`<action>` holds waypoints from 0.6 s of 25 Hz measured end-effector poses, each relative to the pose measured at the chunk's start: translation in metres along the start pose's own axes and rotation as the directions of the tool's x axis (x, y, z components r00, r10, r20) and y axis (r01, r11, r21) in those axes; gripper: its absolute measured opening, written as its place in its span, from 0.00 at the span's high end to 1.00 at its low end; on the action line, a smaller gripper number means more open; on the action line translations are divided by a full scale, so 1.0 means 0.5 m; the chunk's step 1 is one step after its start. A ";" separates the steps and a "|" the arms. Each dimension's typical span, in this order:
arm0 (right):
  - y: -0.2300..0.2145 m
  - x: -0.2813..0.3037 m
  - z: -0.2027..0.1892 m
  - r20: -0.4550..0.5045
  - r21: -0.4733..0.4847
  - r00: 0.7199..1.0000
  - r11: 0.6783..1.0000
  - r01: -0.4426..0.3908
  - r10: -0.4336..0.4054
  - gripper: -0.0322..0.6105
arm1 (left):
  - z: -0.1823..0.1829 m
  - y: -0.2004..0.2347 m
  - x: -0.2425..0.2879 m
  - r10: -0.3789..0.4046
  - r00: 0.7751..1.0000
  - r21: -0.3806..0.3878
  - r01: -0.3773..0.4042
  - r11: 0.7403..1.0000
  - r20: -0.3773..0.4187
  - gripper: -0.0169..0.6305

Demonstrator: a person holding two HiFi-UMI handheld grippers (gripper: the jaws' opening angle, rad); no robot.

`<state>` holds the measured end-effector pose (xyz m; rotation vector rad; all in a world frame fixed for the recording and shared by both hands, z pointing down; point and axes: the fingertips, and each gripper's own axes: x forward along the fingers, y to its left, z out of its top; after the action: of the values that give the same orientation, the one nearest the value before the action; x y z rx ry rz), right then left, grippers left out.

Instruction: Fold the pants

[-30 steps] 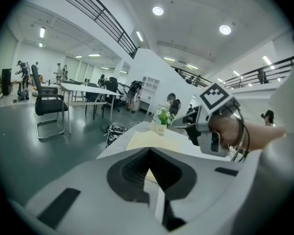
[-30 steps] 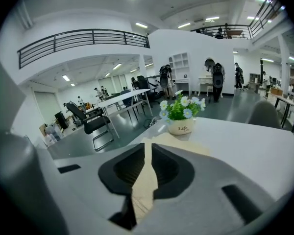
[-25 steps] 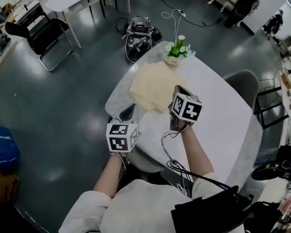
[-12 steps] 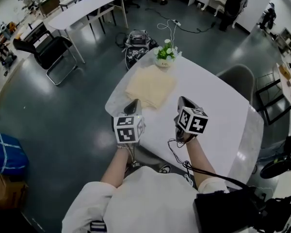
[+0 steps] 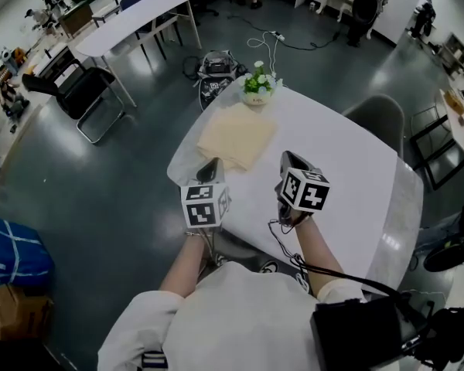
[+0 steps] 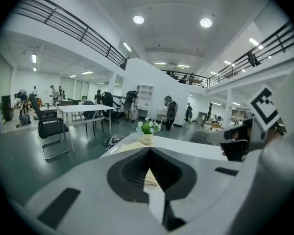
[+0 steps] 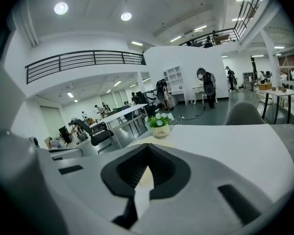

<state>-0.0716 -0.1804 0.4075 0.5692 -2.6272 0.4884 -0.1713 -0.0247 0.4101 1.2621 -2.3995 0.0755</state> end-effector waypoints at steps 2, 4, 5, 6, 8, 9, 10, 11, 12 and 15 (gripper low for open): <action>-0.003 0.001 -0.005 -0.004 0.002 1.000 1.000 0.004 -0.004 0.96 | -0.005 -0.001 0.001 0.000 1.000 0.000 0.000 1.000 -0.006 0.97; -0.004 0.002 -0.010 -0.006 0.002 1.000 1.000 0.007 -0.007 0.96 | -0.008 -0.002 0.002 0.000 1.000 -0.001 0.000 1.000 -0.006 0.97; -0.003 0.003 -0.010 -0.005 -0.001 1.000 1.000 0.009 -0.009 0.96 | -0.007 0.000 0.004 0.000 1.000 -0.002 0.000 1.000 -0.005 0.97; -0.001 0.003 -0.008 -0.002 -0.008 1.000 1.000 0.012 -0.012 0.96 | -0.005 0.002 0.005 0.000 1.000 -0.004 0.000 1.000 -0.004 0.97; 0.005 0.002 0.000 0.008 -0.032 1.000 0.999 0.020 -0.020 0.96 | -0.003 0.005 0.007 -0.001 1.000 -0.007 0.001 1.000 -0.006 0.97; 0.007 0.002 0.003 0.014 -0.046 1.000 0.999 0.024 -0.024 0.96 | -0.003 0.006 0.008 -0.001 1.000 -0.008 0.001 1.000 -0.008 0.97; 0.008 0.001 0.006 0.019 -0.057 0.999 0.998 0.028 -0.026 0.96 | -0.003 0.006 0.010 -0.002 1.000 -0.009 0.002 1.000 -0.011 0.97; 0.009 0.001 0.007 0.022 -0.064 0.999 0.998 0.029 -0.028 0.96 | -0.005 0.007 0.011 -0.002 1.000 -0.010 0.002 1.000 -0.013 0.97; 0.009 0.001 0.008 0.023 -0.068 0.999 0.997 0.031 -0.029 0.96 | -0.006 0.008 0.013 -0.002 1.000 -0.012 0.002 1.000 -0.014 0.97; 0.007 0.002 0.011 0.022 -0.070 0.999 0.997 0.032 -0.031 0.96 | -0.003 0.009 0.015 -0.002 1.000 -0.019 0.002 1.000 -0.009 0.97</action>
<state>-0.0759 -0.1798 0.4024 0.5950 -2.6392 0.3814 -0.1780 -0.0278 0.4151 1.2534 -2.3852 0.0577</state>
